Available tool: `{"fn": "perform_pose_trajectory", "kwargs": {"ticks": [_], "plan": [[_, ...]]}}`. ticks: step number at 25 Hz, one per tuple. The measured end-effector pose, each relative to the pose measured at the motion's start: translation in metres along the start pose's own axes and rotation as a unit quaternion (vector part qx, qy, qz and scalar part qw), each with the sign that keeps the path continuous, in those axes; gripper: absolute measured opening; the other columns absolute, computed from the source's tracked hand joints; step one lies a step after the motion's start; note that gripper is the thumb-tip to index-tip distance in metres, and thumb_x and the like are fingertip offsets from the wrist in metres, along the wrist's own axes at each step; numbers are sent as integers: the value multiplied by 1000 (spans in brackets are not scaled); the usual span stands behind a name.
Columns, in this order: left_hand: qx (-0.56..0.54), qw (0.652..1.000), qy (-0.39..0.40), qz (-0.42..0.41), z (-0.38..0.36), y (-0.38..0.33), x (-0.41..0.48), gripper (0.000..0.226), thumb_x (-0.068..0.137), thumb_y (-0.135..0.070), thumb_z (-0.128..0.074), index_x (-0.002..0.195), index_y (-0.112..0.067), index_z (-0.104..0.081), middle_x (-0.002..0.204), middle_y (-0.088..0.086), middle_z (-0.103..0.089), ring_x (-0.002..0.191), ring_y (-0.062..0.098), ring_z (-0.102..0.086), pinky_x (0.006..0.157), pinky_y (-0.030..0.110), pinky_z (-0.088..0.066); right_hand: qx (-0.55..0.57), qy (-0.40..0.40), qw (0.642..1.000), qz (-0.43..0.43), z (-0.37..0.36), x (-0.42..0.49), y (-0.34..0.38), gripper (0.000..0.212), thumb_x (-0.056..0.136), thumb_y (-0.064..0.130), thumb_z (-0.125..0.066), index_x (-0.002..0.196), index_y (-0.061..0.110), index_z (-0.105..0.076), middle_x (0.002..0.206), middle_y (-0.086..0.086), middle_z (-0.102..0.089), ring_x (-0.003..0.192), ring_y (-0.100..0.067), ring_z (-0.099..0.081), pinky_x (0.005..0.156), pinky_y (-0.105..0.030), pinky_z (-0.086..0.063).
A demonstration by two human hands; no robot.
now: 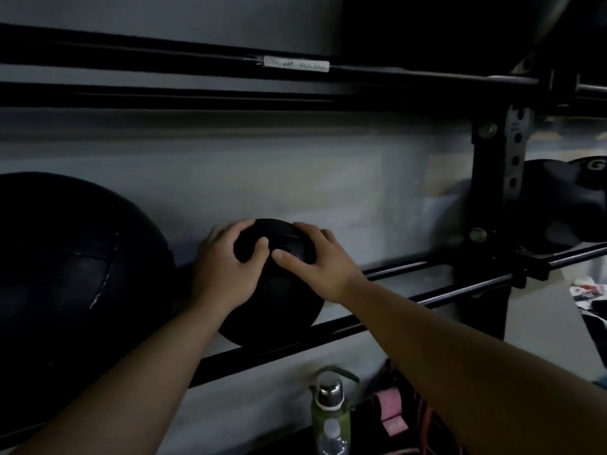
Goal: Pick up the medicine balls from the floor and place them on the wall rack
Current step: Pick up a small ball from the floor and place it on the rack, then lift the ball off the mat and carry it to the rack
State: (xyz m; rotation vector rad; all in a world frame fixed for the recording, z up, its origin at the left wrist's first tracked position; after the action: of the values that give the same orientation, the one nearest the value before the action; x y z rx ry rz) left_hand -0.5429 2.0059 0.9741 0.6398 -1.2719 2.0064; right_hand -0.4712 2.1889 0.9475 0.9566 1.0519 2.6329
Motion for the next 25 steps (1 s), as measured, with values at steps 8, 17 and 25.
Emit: {"fn": "perform_pose_trajectory", "kwargs": {"ticks": [8,17,25], "plan": [[51,974,203,-88,-62,-120,-42,25,75,-65,-65,79,-41,-72,80,-24,-75,85,9,-73,94,33,-56,-122,-9,985,-120,158,-94,-43,35,84,64,-74,89,29,-75,82,10,-71,76,-12,-67,64,-24,-47],[5,913,364,-182,-188,-349,-246,24,89,-52,-82,92,-29,-77,82,-22,-69,85,7,-68,71,13,-48,-299,-63,922,-237,387,-408,-75,25,90,52,-74,84,28,-73,87,-2,-74,80,-18,-67,70,-28,-45],[-16,833,500,-234,-285,-557,-525,29,83,-65,-76,88,-37,-70,89,-24,-71,96,14,-71,89,35,-57,-302,-96,858,-404,538,-733,-134,26,87,55,-75,78,31,-70,79,3,-72,77,-17,-69,63,-26,-49]]}}
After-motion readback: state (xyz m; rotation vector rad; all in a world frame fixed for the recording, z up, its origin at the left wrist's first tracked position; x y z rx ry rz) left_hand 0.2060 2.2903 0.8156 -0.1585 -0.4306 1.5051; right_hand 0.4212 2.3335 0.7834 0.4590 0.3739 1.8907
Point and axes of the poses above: each hand's wrist, its own x-axis towards the middle knuckle, its own z-axis out of the back of the hand, y = z × x, the point moved 8 cm from there along x, towards the middle knuckle
